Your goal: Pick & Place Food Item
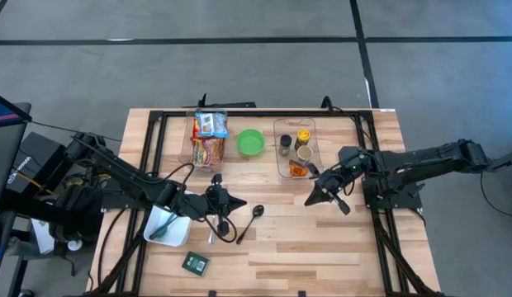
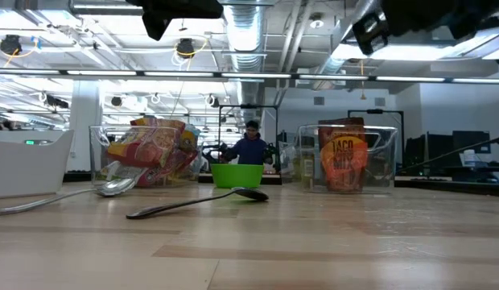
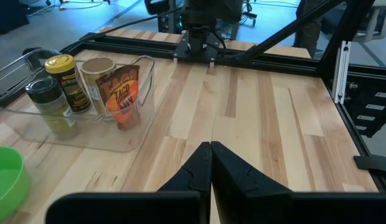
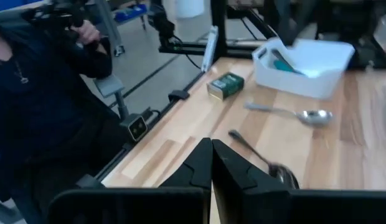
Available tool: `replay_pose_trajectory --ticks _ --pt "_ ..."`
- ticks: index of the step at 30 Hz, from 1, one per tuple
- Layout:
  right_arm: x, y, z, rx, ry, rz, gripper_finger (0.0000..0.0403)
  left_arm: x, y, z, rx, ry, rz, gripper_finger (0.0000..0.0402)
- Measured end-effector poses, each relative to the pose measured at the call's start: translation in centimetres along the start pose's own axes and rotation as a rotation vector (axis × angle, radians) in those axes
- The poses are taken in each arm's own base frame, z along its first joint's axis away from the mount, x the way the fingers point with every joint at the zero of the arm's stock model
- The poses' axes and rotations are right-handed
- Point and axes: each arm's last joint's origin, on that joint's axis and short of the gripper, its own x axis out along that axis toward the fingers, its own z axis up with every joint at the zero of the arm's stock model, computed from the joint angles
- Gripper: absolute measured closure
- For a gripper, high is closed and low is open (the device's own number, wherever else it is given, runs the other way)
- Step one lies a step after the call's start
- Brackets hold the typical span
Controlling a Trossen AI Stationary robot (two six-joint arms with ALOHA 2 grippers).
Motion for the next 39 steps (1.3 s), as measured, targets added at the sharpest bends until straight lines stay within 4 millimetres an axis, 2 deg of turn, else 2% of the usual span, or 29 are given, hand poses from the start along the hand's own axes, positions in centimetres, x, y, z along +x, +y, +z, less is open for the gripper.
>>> replay_pose_trajectory --ticks 7,22,31,39 --pt "-1.8 0.6 -0.4 0.021 -0.014 -0.017 0.0403 0.0 0.0 0.0 0.000 0.000 0.000 0.0402" --pt "-3.7 0.8 -1.4 0.031 0.079 -0.103 0.0403 0.1 0.0 0.0 -0.002 -0.004 0.000 0.0402" --pt "-4.0 0.2 -1.7 0.066 0.106 -0.141 0.0403 3.2 -1.4 -1.8 0.000 0.005 0.006 0.0402" --pt "-4.1 0.2 -1.9 0.073 0.118 -0.140 0.0403 5.0 -2.3 -1.5 0.044 0.084 0.039 0.0402"
